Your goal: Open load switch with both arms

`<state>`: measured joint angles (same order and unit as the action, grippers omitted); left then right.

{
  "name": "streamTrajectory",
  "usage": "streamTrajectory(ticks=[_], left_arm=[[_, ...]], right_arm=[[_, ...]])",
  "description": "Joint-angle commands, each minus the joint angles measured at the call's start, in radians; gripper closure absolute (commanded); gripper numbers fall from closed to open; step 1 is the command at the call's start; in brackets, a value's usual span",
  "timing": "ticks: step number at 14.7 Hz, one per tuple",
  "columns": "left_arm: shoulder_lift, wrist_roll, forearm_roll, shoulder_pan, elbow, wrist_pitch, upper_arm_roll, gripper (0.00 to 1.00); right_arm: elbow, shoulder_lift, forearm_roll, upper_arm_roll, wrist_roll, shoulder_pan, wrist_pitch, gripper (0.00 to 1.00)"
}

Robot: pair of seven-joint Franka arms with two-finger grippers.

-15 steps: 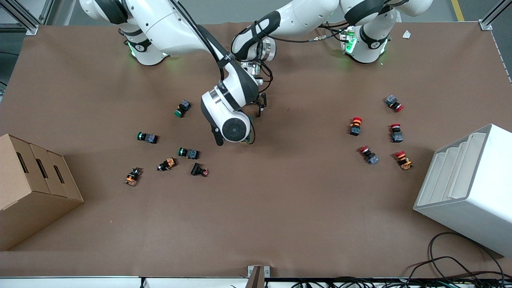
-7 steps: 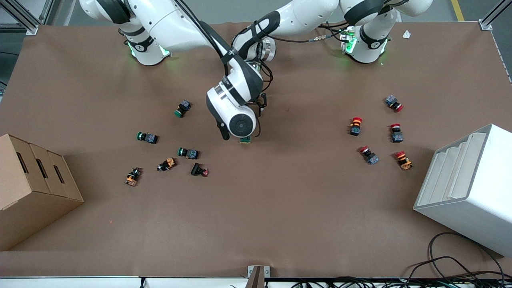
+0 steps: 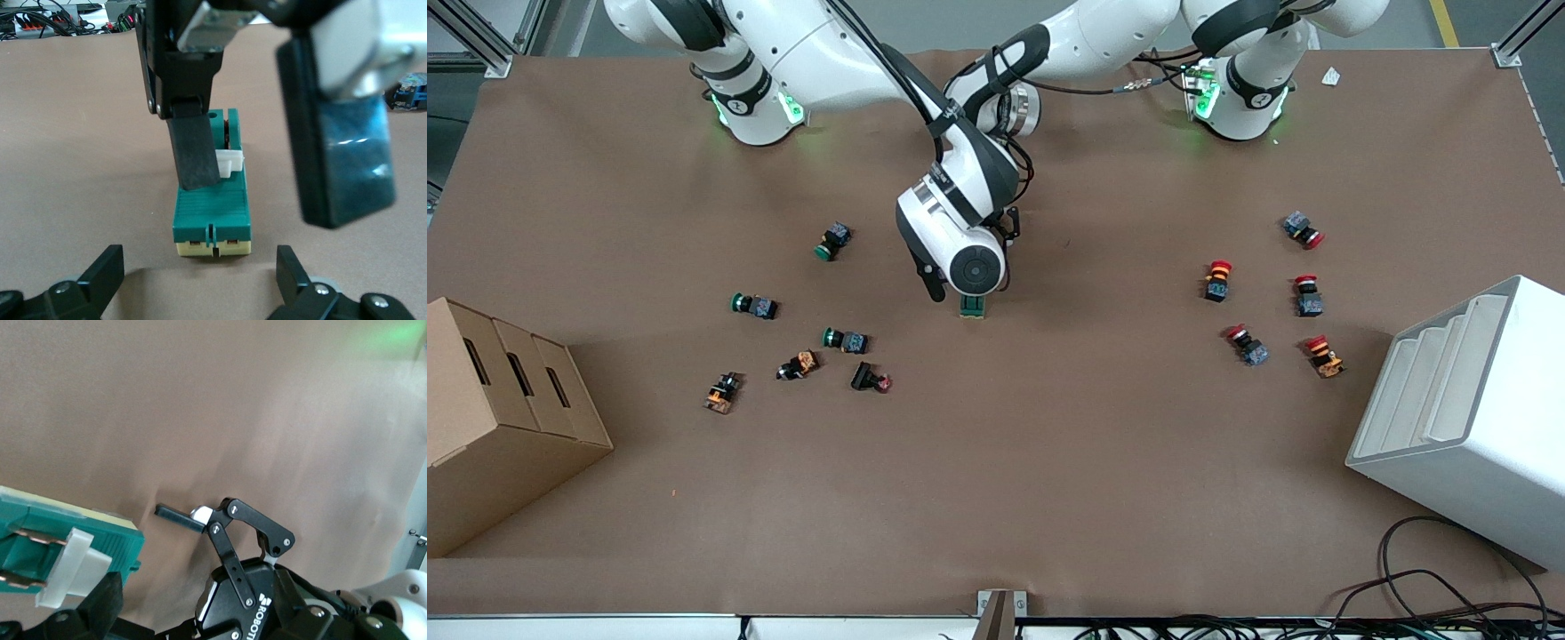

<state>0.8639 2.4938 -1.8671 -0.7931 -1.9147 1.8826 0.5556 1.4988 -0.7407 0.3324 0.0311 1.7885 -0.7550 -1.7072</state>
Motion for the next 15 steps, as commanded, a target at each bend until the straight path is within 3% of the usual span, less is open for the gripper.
streamTrajectory(ticks=[1,5,9,11,15], left_arm=[[0.024,0.008,-0.012,-0.005,-0.001,-0.011,-0.006,0.00],[0.024,0.008,-0.012,-0.005,-0.003,-0.022,-0.006,0.00],[0.020,0.007,0.003,-0.003,-0.003,-0.031,-0.005,0.01],[0.012,-0.001,0.009,-0.001,0.000,-0.034,-0.003,0.01],[-0.046,-0.083,0.178,0.009,0.048,-0.033,0.024,0.01]], right_arm=[[0.023,0.032,-0.004,-0.007,-0.084,0.023,0.052,0.00],[-0.003,0.136,-0.102,-0.014,-0.320,0.153,0.152,0.00],[0.001,0.246,-0.151,-0.016,-0.772,0.371,0.182,0.00],[0.000,0.300,-0.249,-0.016,-1.023,0.443,0.198,0.00],[-0.011,0.371,-0.308,-0.016,-1.479,0.615,0.195,0.00]])
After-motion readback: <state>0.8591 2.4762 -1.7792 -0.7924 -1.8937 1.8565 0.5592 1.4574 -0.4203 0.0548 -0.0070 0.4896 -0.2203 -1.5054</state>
